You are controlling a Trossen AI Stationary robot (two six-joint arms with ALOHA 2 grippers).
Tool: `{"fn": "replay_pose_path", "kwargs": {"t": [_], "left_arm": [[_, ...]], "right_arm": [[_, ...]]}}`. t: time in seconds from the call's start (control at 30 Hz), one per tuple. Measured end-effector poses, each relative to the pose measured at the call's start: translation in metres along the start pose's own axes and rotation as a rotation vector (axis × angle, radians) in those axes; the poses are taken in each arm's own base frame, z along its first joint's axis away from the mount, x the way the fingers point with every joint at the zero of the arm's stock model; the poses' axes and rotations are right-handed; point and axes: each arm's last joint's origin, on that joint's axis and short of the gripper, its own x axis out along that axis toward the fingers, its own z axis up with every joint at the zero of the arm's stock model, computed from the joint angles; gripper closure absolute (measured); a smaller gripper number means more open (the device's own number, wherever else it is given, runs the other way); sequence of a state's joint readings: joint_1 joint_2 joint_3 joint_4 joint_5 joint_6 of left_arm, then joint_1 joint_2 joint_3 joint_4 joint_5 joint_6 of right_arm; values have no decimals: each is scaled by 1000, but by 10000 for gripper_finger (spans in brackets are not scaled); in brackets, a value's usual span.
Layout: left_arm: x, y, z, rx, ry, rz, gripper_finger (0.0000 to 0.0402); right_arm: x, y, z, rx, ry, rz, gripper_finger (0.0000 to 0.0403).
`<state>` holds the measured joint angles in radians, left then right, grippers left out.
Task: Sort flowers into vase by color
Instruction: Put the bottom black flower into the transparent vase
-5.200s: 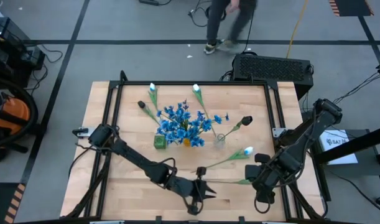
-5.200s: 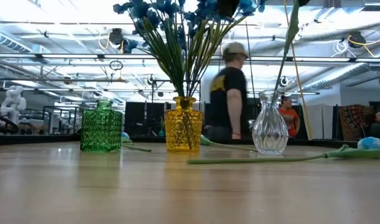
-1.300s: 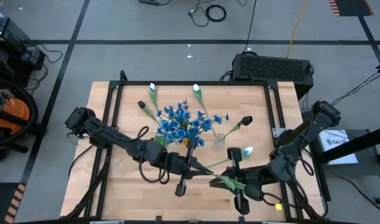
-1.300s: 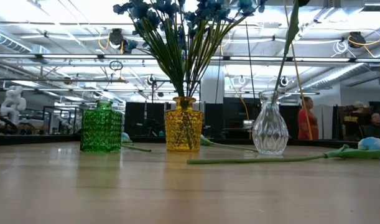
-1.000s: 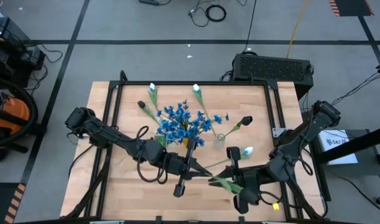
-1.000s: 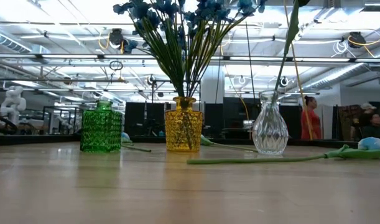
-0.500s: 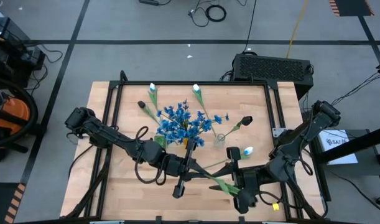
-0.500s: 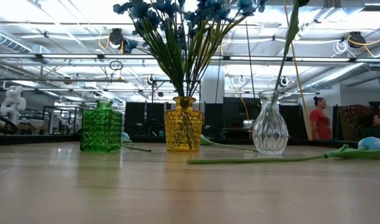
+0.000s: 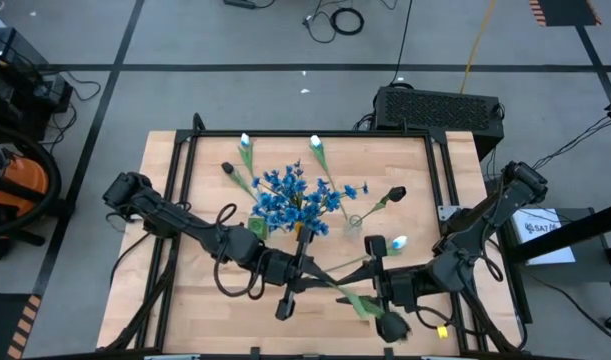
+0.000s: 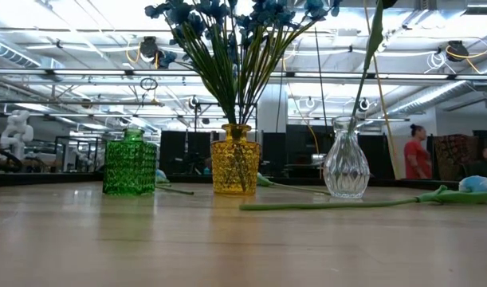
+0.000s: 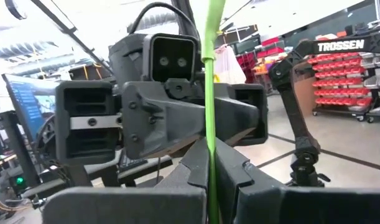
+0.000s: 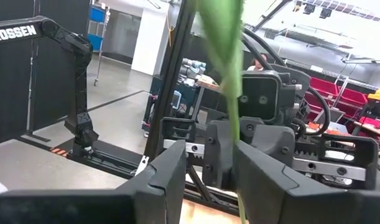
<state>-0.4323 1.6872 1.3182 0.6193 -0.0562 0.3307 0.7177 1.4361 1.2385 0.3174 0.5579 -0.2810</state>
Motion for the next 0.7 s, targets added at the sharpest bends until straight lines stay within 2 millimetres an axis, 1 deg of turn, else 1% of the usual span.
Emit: {"fn": "replay_pose_path", "kwargs": {"t": [0.17, 0.33, 0.5, 0.6, 0.7], "left_arm": [[0, -1, 1, -2, -1, -5, 395], [2, -3, -5, -2, 15, -7, 395], [3, -1, -9, -3, 18, -3, 395], [4, 1, -12, 1, 31, 2, 395], [4, 2, -12, -3, 30, 6, 395]], "right_arm": [[1, -2, 2, 13, -22, -6, 278], [4, -7, 1, 24, -21, -25, 278], [5, -9, 0, 24, -21, -26, 283], [5, -9, 0, 23, -18, -26, 309], [5, -8, -2, 16, -7, -23, 357]]}}
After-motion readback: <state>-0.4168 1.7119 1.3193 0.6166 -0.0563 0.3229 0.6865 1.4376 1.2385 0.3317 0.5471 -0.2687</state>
